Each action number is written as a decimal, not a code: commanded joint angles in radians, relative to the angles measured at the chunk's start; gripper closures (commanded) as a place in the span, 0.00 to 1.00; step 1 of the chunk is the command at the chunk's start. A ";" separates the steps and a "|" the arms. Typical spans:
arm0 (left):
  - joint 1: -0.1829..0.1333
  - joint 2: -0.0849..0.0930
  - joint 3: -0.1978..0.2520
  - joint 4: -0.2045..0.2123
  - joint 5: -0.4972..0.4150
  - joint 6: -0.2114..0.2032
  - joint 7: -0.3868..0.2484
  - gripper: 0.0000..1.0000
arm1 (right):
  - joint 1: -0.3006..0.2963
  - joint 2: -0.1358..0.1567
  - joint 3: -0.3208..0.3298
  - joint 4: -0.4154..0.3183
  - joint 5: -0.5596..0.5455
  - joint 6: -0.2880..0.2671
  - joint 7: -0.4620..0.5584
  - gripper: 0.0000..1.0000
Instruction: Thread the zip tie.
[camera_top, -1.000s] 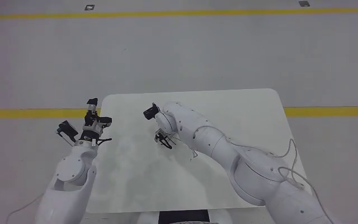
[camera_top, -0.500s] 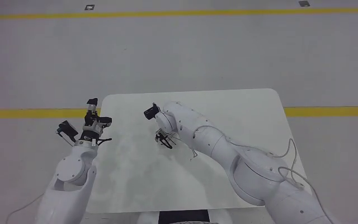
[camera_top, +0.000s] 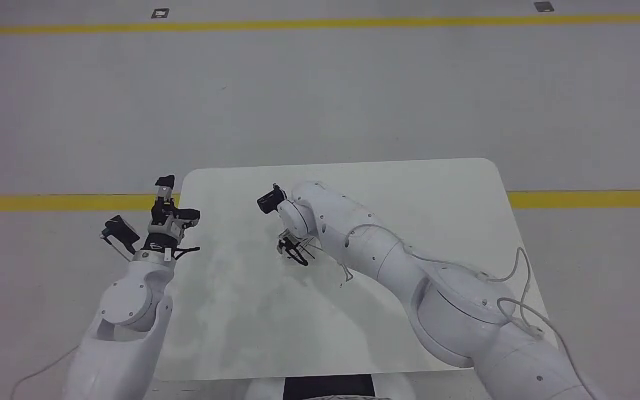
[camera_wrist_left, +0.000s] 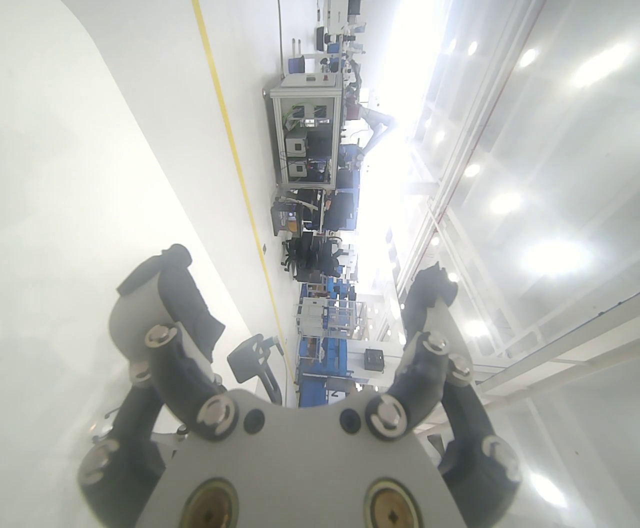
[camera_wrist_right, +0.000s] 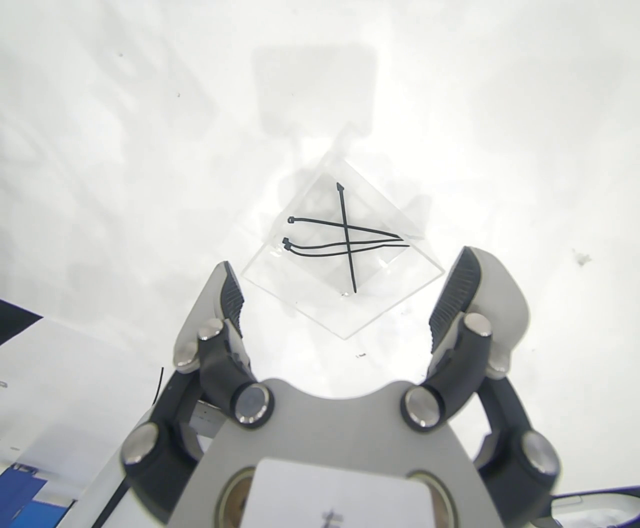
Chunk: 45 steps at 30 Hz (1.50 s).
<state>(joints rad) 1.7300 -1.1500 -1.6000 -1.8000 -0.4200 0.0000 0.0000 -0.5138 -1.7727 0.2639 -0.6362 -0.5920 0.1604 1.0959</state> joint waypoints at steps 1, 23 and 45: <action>0.000 0.000 0.000 0.000 0.000 0.000 0.000 0.00 | 0.000 0.000 0.000 0.000 0.000 0.000 0.000 0.00; 0.000 0.000 0.000 0.000 0.000 0.000 0.000 0.00 | -0.021 0.052 0.043 -0.179 -0.198 0.018 0.051 0.60; 0.000 0.000 0.000 0.000 0.000 0.000 0.000 0.00 | -0.084 0.036 0.074 -0.126 -0.267 -0.062 0.064 0.75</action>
<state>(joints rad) 1.7300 -1.1500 -1.6000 -1.8000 -0.4200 0.0000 0.0000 -0.5973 -1.7320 0.3392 -0.7726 -0.8571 0.0987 1.1636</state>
